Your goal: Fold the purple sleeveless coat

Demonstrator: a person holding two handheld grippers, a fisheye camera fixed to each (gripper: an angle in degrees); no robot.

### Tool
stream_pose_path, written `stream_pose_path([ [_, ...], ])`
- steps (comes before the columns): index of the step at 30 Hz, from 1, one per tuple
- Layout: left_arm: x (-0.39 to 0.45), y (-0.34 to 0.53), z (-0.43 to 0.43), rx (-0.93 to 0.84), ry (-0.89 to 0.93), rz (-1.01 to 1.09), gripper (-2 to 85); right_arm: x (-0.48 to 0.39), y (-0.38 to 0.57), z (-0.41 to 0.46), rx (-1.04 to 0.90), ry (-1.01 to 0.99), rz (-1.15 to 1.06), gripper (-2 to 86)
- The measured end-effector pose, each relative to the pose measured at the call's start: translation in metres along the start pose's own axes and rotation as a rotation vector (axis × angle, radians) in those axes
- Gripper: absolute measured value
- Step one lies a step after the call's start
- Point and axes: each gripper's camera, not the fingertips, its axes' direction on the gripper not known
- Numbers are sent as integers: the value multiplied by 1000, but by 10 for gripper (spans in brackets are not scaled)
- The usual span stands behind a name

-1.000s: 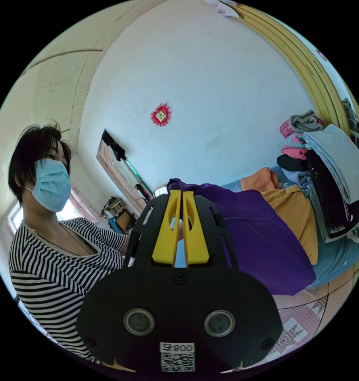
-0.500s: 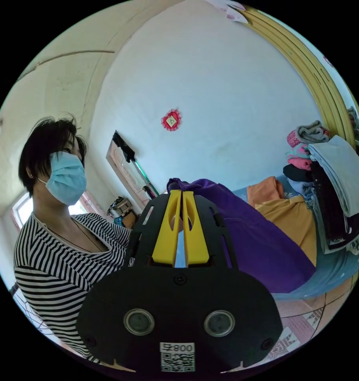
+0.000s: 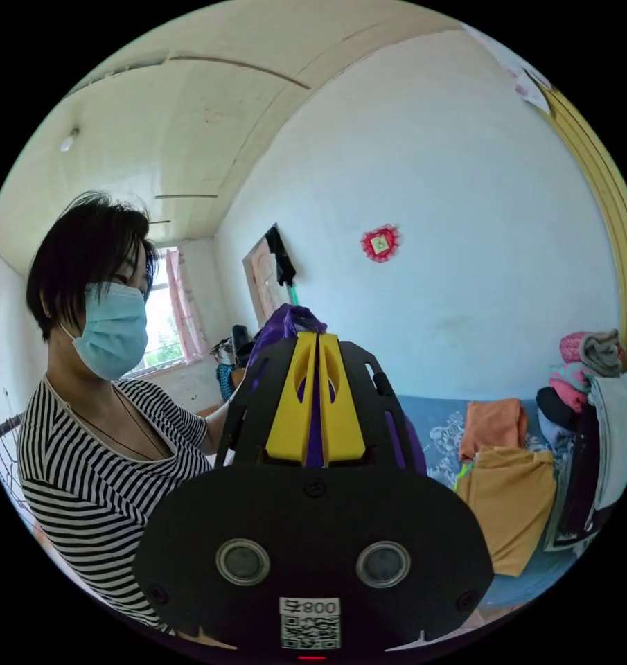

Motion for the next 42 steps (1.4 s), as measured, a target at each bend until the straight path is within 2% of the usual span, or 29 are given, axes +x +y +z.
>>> stream_pose_path([
  [6, 52, 5, -147, 124, -155, 178, 9, -43, -47, 48, 48, -86, -105, 1],
  [12, 92, 19, -249, 191, -247, 322, 9, -87, -82, 95, 60, -131, -195, 0],
  [18, 102, 35, -302, 228, -323, 393, 9, -111, -101, 153, 46, -165, -229, 0],
  [25, 68, 50, -299, 201, -398, 428, 9, -104, -113, 248, 23, -145, -201, 1],
  [31, -30, 54, -238, 88, -468, 366, 9, -56, -118, 367, -36, -95, -111, 1],
  [34, -106, 58, -190, 0, -497, 299, 10, -22, -119, 442, -97, -27, -68, 1],
  [42, -385, 103, -15, -269, -573, 49, 14, 105, -97, 673, -306, 161, 92, 2],
])
